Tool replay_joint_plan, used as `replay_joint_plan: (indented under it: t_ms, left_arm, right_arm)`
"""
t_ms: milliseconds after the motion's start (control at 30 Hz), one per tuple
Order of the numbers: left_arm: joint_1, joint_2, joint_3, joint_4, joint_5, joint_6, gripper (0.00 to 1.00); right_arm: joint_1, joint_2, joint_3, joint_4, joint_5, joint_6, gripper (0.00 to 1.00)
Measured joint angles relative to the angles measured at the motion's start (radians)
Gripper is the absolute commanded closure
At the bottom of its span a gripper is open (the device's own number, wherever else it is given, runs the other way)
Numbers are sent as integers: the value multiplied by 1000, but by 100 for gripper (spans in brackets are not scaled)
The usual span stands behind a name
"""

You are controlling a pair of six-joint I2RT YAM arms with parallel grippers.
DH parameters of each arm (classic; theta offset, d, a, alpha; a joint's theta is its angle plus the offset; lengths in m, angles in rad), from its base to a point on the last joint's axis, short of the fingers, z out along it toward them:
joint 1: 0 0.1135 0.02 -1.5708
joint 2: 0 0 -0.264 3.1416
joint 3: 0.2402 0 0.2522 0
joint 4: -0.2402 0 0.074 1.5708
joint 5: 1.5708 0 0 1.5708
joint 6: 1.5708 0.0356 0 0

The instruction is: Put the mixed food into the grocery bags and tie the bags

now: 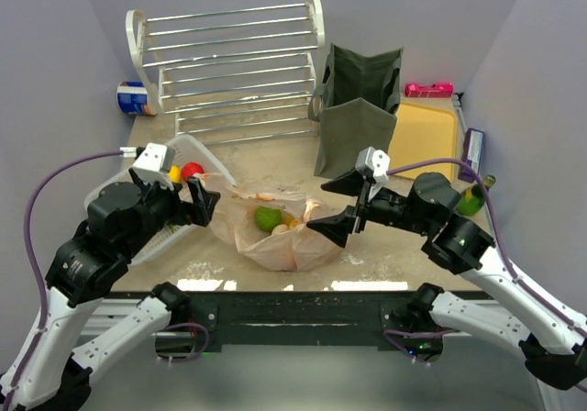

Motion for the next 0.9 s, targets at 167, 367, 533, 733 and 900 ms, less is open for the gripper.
replay_joint_plan:
  t_ms: [167,367,533,733,900]
  left_arm:
    - [0,9,-38,1,37,-23,4]
    - [0,28,-64,12,54,-32,36]
    - [0,39,-72,14,66,-33,95]
    - [0,48,-45,51,72,-28,100]
    - [0,90,84,179,110,-29,100]
  right_arm:
    - [24,1,-29,21,32,-11,2]
    - [95,21,-51,46,109,-24,9]
    - [177,51,-51,62,222,-39,100]
    - [200,103,21,2,494,-18,100]
    - [198,125,223,-49,712,-82,100]
